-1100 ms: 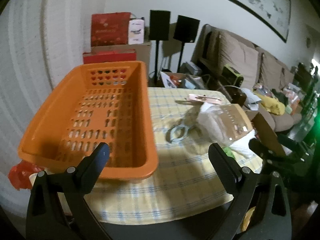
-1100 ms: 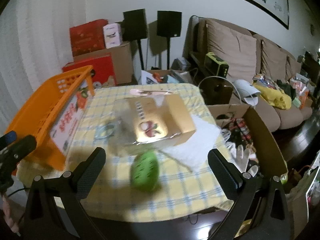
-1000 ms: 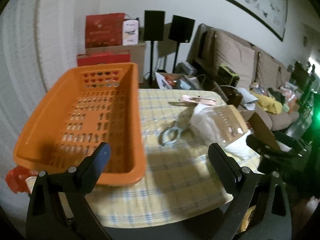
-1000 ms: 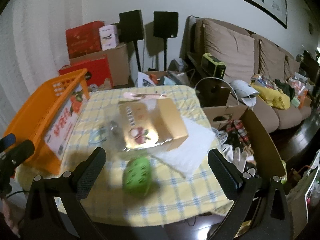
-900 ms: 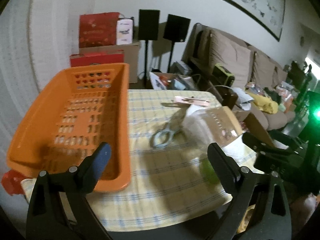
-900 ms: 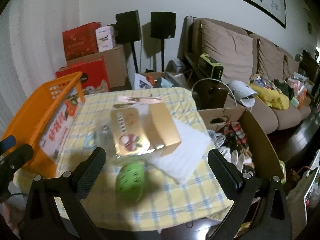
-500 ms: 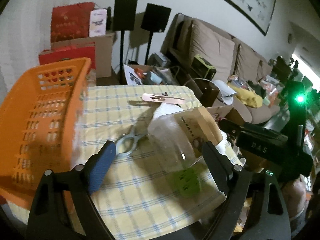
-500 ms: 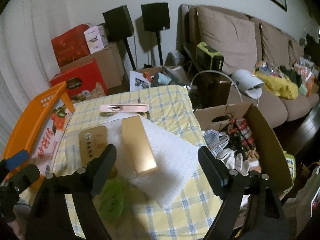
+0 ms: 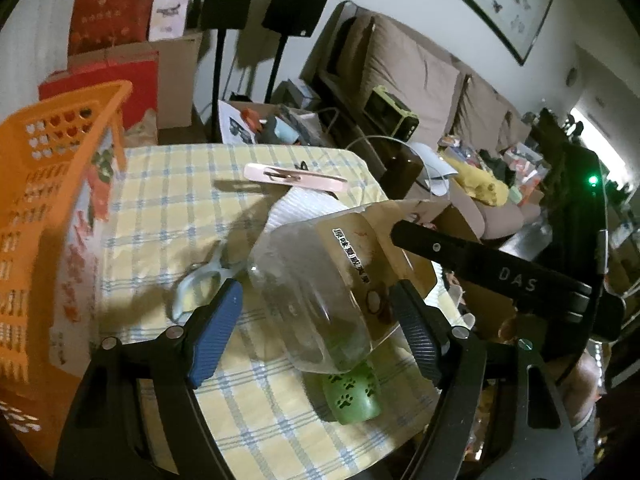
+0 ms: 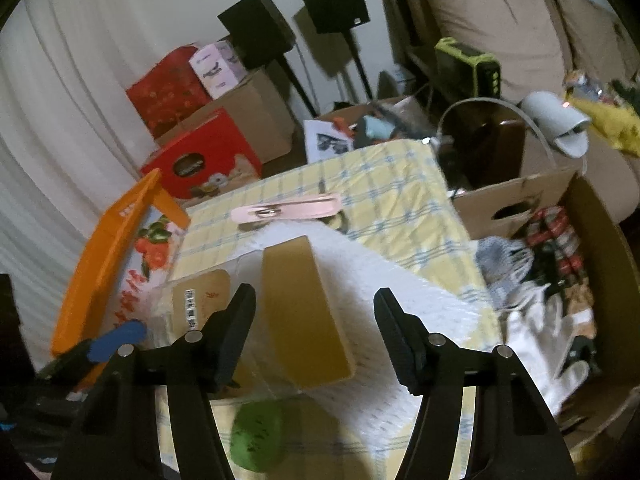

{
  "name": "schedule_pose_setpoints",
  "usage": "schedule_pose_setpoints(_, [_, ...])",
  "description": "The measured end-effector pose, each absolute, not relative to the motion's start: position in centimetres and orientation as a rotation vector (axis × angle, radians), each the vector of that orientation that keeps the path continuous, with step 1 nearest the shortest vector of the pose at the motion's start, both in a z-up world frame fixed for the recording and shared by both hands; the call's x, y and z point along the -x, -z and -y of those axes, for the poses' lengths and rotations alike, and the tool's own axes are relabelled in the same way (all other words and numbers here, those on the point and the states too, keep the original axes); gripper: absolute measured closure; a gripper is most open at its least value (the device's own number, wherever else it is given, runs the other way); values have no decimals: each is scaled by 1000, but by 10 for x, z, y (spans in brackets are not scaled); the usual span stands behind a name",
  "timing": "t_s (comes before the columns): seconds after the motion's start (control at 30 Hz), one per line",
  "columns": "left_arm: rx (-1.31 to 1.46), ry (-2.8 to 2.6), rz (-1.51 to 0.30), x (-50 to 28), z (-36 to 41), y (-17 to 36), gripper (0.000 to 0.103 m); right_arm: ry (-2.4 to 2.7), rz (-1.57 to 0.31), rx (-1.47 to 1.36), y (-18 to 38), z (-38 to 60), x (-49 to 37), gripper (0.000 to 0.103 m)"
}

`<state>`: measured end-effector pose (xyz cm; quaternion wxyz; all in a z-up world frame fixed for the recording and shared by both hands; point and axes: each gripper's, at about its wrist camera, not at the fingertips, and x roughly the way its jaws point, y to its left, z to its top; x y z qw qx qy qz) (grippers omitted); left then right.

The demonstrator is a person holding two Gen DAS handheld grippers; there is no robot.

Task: Organize objects
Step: 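Reach the right gripper to the clear labeled jar and grasp it, then lift the jar with the right gripper and carry it over the orange basket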

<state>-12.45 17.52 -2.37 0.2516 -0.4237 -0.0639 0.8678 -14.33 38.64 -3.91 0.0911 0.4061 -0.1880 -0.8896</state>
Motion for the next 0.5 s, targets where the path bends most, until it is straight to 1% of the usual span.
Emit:
schedule_pose_setpoints(0.03, [1161, -2351, 179, 127, -176, 26, 33, 2619, 575, -1203, 40, -387, 144, 41])
schedule_pose_setpoints(0.1, [1169, -2330, 187, 129, -178, 28, 39, 2559, 596, -1204, 42, -386, 146, 42])
schedule_pose_setpoints(0.23, [1195, -2299, 181, 133, -185, 34, 49, 2512, 593, -1223, 45, -381, 148, 44])
schedule_pose_setpoints(0.33, [1191, -2317, 152, 131, -189, 34, 50, 2513, 595, -1243, 44, -383, 147, 45])
schedule_pose_setpoints(0.37, [1194, -2325, 145, 131, -189, 33, 52, 2517, 591, -1246, 43, -383, 146, 45])
schedule_pose_setpoints(0.5, [1185, -2329, 160, 129, -184, 25, 52, 2537, 562, -1254, 34, -378, 141, 45])
